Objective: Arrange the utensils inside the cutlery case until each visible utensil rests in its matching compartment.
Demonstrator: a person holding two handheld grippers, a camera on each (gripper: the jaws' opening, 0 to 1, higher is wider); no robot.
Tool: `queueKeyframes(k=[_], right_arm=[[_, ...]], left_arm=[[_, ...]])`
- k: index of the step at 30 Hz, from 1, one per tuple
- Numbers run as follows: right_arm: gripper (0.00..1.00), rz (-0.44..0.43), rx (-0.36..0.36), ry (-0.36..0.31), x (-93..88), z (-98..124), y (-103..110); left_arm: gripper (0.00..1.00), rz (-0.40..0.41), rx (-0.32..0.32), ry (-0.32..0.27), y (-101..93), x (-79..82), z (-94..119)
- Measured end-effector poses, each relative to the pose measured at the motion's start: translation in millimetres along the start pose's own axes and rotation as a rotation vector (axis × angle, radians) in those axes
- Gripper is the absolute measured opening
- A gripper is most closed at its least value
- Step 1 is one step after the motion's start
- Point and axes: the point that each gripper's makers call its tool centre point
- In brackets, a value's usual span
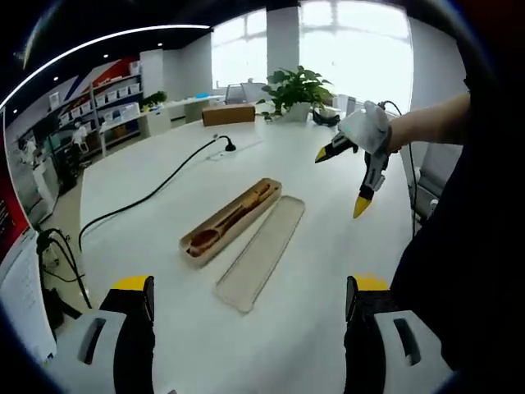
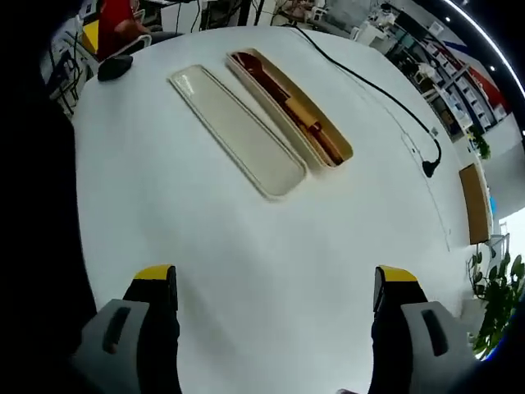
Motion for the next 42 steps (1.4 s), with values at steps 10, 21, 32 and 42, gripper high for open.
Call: queueKeyframes(k=[10, 21, 32, 42], right_arm=[[0.91, 0.073, 0.118, 0.004, 20.2, -17.6, 11.9], [0.80, 0.161, 0.229, 0.046, 32.6, -32.4, 20.8], [0.80, 0.177, 0.289, 0.034, 42.0, -37.7, 24.9], [0.78, 0.239, 0.325, 0.009, 47.2, -37.7, 32.1]], left_arm=[[1.00, -0.058, -0.053, 0.029, 1.5, -6.1, -28.2], [1.00, -0.065, -0.110, 0.062, 2.8, -19.9, -60.8], [1.00, -0.041, -0.132, 0.093, 2.7, -37.8, -76.5], [1.00, -0.061, -0.189, 0.130, -5.3, -48.1, -89.9]])
Point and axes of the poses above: the point that each gripper's makers call its tool centre point, and the gripper's own axes: z roughly backward along the fingers, y roughly to its left, x roughly out of its top, and after that the axes turned 6 degrees about -z, right-handed
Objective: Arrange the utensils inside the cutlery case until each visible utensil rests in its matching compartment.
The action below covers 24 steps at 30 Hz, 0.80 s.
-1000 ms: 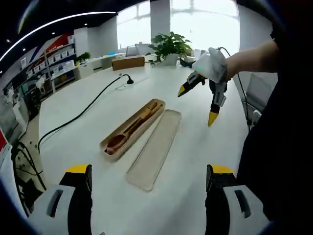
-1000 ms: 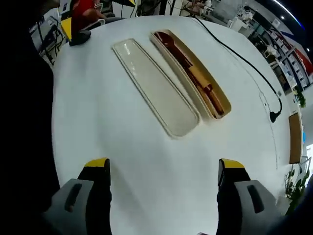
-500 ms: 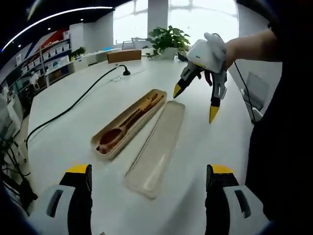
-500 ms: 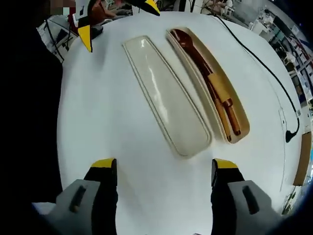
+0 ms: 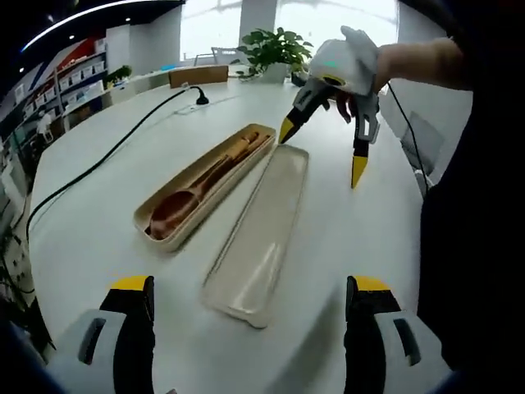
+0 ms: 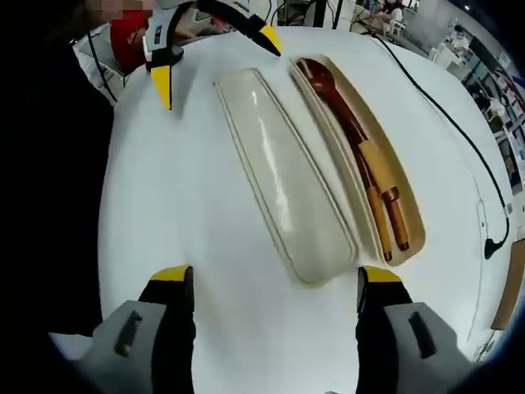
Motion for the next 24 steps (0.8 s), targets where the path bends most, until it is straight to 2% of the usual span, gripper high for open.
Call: queueKeyframes(k=[4, 5, 9, 12, 17, 20, 24], right_arm=[[0.68, 0.053, 0.018, 0.013, -1.5, 1.3, 8.2], [0.68, 0.052, 0.021, 0.016, -1.9, 1.8, 9.4], [0.67, 0.031, 0.028, 0.005, -0.5, 2.7, 9.2], [0.64, 0.029, 0.015, 0.010, 0.8, 1.9, 5.6], [0.68, 0.030, 0.009, -0.010, 10.4, -3.1, 3.9], [0.71, 0.038, 0.016, -0.027, 12.0, -3.4, 2.0], [0.72, 0.037, 0.018, -0.051, 14.3, -4.2, 2.2]], left_arm=[[1.00, -0.006, -0.013, 0.022, -4.8, -6.2, -3.9], [1.00, -0.038, -0.011, 0.018, -4.5, -5.5, -4.1], [1.00, -0.027, -0.016, 0.022, -4.8, -6.1, -3.6], [1.00, -0.066, 0.004, 0.030, 2.0, -4.8, -1.6], [1.00, -0.089, 0.023, 0.032, 15.1, 2.7, 3.2], [1.00, -0.059, 0.030, 0.000, 12.7, 12.4, 1.4], [1.00, -0.108, 0.019, 0.030, 8.6, 8.8, -4.1]])
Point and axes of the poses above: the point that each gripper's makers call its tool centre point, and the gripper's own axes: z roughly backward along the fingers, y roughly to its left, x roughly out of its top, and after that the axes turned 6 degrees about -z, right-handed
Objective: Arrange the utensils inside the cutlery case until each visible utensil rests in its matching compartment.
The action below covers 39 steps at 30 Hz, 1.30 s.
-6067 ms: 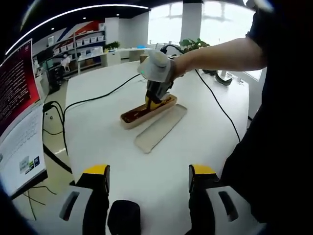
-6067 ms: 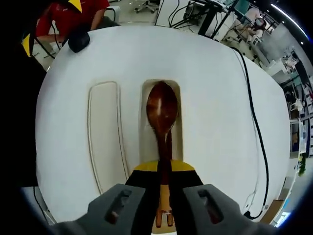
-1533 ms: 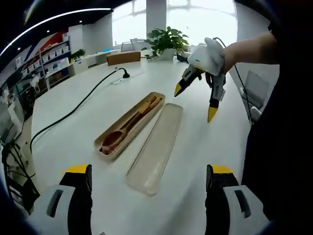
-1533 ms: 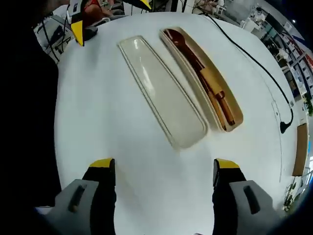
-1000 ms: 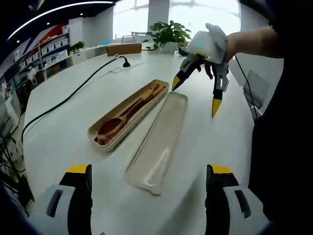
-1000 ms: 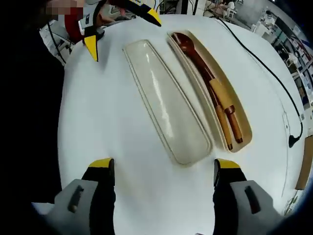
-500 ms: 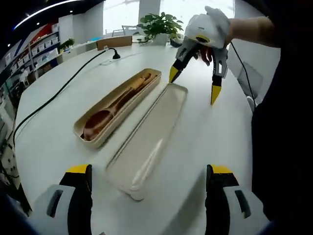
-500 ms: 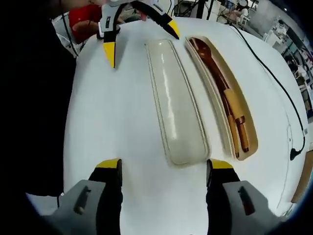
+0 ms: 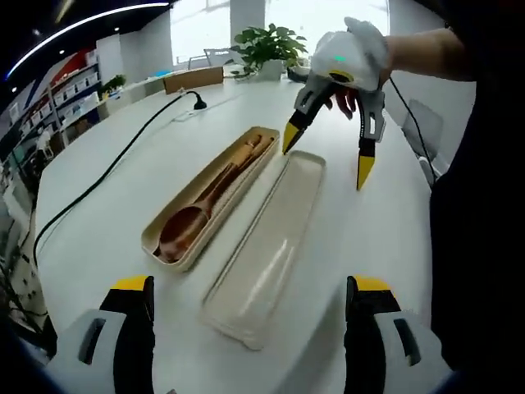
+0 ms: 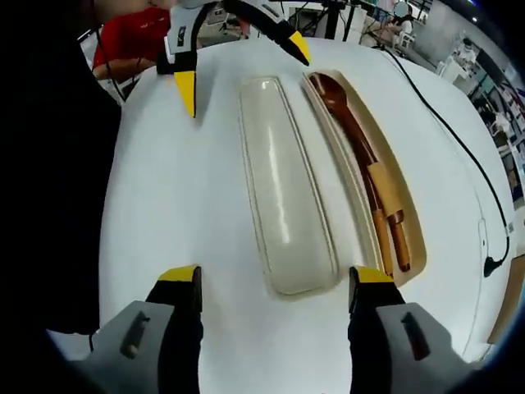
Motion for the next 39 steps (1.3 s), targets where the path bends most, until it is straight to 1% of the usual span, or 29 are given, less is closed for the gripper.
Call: queueKeyframes(k=[2, 5, 8, 11, 12, 14, 15, 16, 20, 23, 25, 26, 27, 28, 29, 31, 38, 39], right_arm=[[0.73, 0.006, 0.002, -0.014, 2.5, -1.2, -0.2], [0.76, 0.012, 0.006, -0.031, 9.3, -4.7, -1.2], [0.77, 0.018, 0.007, -0.024, 13.9, -6.8, -0.8], [0.76, 0.019, 0.009, -0.035, 17.0, -7.6, -0.5], [0.75, 0.013, 0.007, -0.041, 18.1, -8.1, -1.0], [0.74, 0.008, 0.006, -0.051, 20.1, -8.6, -1.6], [0.73, 0.005, 0.006, -0.055, 21.2, -8.7, -2.4], [0.72, 0.003, 0.005, -0.058, 22.0, -8.8, -3.0], [0.67, 0.004, 0.005, -0.056, 25.0, -8.7, -2.8], [0.62, 0.003, 0.005, -0.060, 27.5, -9.6, -2.7], [0.54, 0.000, 0.004, -0.061, 30.6, -9.3, -2.1], [0.49, 0.003, 0.006, -0.065, 32.4, -8.8, -1.2], [0.36, 0.008, 0.006, -0.072, 35.7, -8.4, -0.8], [0.35, 0.003, -0.001, -0.027, 28.0, -8.6, -0.6], [0.35, 0.024, -0.006, -0.058, 34.0, -11.9, -1.8], [0.34, 0.008, 0.006, -0.047, 31.7, -12.8, 0.3], [0.34, 0.024, 0.010, -0.040, 33.7, -12.3, 1.4], [0.34, 0.037, 0.017, -0.037, 33.9, -12.7, 2.9]], left_arm=[[1.00, -0.012, -0.003, 0.003, 0.1, 0.3, -1.0], [1.00, -0.066, -0.007, 0.028, 4.3, -4.1, -4.5], [1.00, -0.067, -0.011, 0.035, 7.8, -5.5, -8.6], [1.00, -0.081, -0.019, 0.042, 8.9, -7.0, -11.6], [1.00, -0.058, -0.024, 0.028, 8.7, -5.6, -13.6], [1.00, -0.001, -0.043, 0.027, 5.1, -7.8, -16.4], [1.00, 0.002, -0.045, 0.023, 4.5, -7.6, -17.2], [1.00, -0.015, -0.039, 0.015, 5.0, -6.0, -16.6], [1.00, -0.020, -0.046, 0.013, 2.2, -6.2, -16.3], [0.98, -0.030, -0.053, 0.010, -0.2, -6.0, -15.9], [0.96, -0.033, -0.055, 0.006, -1.8, -5.9, -15.4], [0.95, -0.034, -0.057, 0.005, -2.3, -5.7, -15.4], [0.95, -0.036, -0.056, 0.004, -2.3, -5.7, -15.2], [0.94, -0.035, -0.056, 0.004, -2.7, -5.9, -15.0], [0.94, -0.035, -0.056, 0.001, -3.3, -5.8, -14.8], [0.93, -0.035, -0.056, -0.003, -3.8, -6.0, -14.4], [0.85, -0.049, -0.066, -0.003, -6.8, -5.9, -11.4], [0.84, -0.052, -0.068, -0.001, -7.3, -5.9, -11.1]])
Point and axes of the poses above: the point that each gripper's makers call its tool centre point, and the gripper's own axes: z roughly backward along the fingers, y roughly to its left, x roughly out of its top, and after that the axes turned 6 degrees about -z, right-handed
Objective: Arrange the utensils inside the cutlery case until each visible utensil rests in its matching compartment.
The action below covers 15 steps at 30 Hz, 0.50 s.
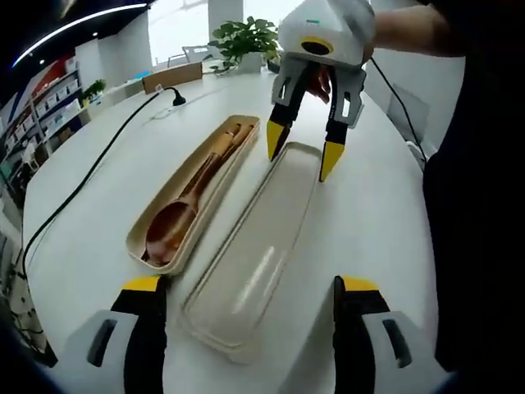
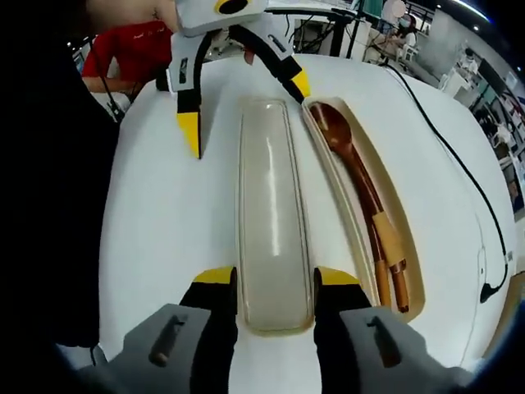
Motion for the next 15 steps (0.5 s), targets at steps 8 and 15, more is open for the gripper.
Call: queueKeyframes(k=[8, 15], right_arm=[[0.34, 0.074, 0.033, 0.029, 2.4, 0.0, 7.0], [0.34, 0.065, 0.030, 0.035, 3.1, 1.2, 6.7]], left_arm=[[0.75, -0.025, -0.021, 0.011, -9.5, 0.2, 3.5], [0.68, -0.034, -0.032, 0.037, -15.5, -1.9, 6.1]])
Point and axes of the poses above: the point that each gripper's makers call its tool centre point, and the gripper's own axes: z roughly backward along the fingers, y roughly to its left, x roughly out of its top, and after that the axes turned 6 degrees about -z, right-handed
